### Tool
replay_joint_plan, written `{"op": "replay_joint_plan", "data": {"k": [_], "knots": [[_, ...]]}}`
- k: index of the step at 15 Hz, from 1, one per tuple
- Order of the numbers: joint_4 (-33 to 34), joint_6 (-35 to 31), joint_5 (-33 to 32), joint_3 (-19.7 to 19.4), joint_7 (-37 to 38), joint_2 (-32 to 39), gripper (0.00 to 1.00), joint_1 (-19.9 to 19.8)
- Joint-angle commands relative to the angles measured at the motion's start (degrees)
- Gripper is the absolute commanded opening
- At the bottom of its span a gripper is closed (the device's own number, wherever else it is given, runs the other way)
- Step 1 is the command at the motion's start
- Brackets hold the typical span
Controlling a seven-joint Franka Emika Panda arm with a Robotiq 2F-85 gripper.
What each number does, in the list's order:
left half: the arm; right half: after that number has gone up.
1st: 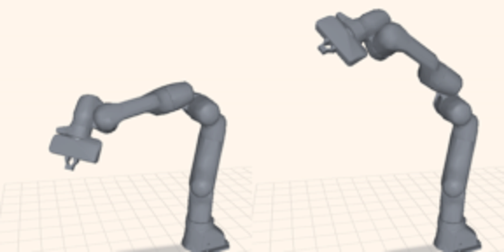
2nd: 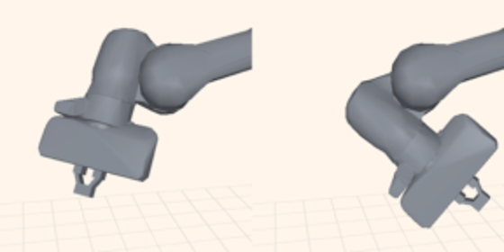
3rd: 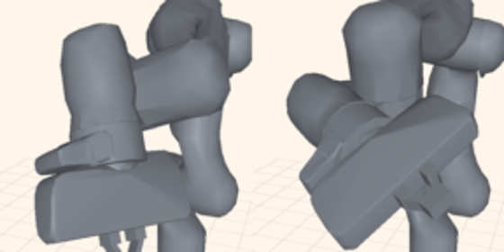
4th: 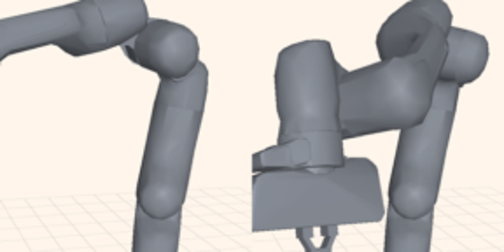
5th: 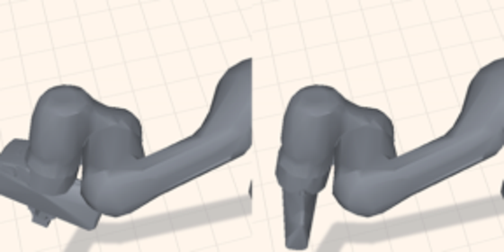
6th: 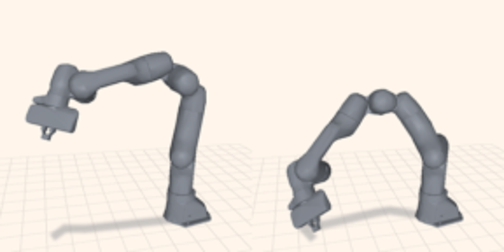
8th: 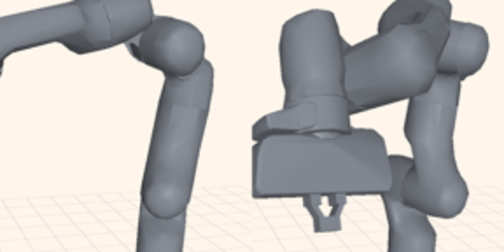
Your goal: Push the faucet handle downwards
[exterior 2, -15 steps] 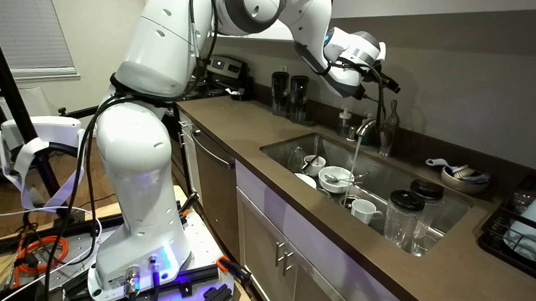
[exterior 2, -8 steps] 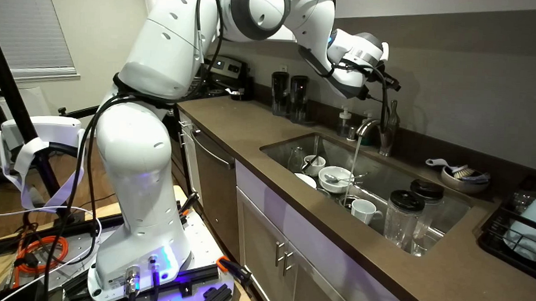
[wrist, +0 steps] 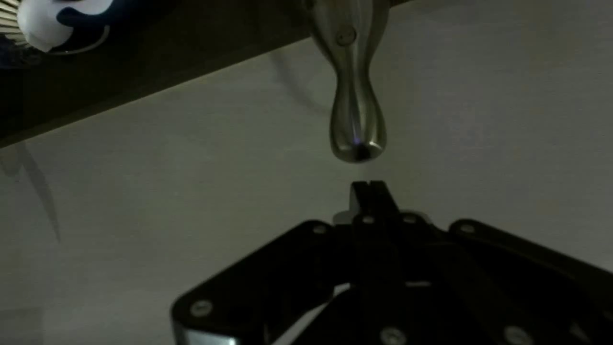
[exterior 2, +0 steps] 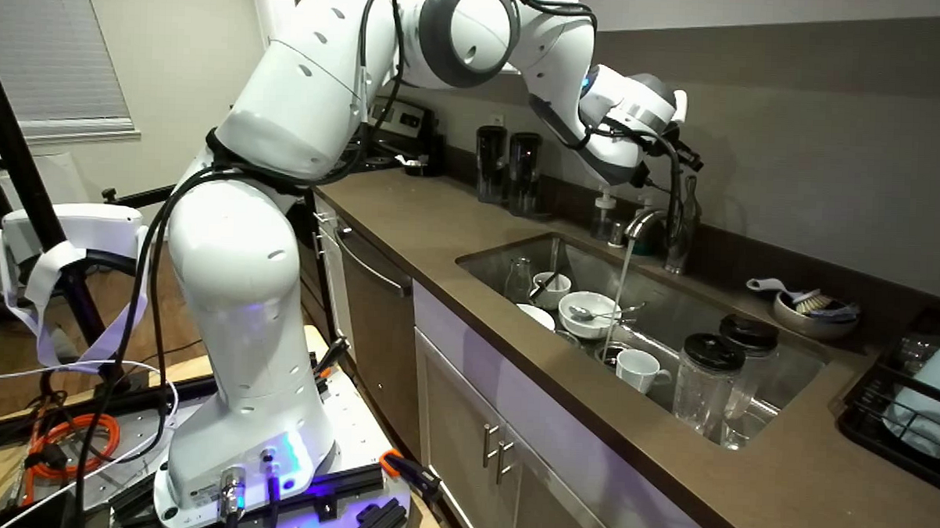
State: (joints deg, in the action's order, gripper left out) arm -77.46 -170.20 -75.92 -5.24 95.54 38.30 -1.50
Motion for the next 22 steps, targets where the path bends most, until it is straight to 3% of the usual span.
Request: {"op": "replay_joint_plan", "data": {"k": [1,11,17,22], "knots": [[2.6,-0.6,2.6,1.6,-3.8,1.9,0.05,-1.5],[-3.7,6.1,14.2,10.7,-25.9,-1.8,0.04,-6.4],[-3.0,10.1,16.1,12.1,-29.4,-1.8,0.04,-6.8],[-5.6,9.2,19.0,14.2,-30.7,-2.9,0.04,-8.9]]}}
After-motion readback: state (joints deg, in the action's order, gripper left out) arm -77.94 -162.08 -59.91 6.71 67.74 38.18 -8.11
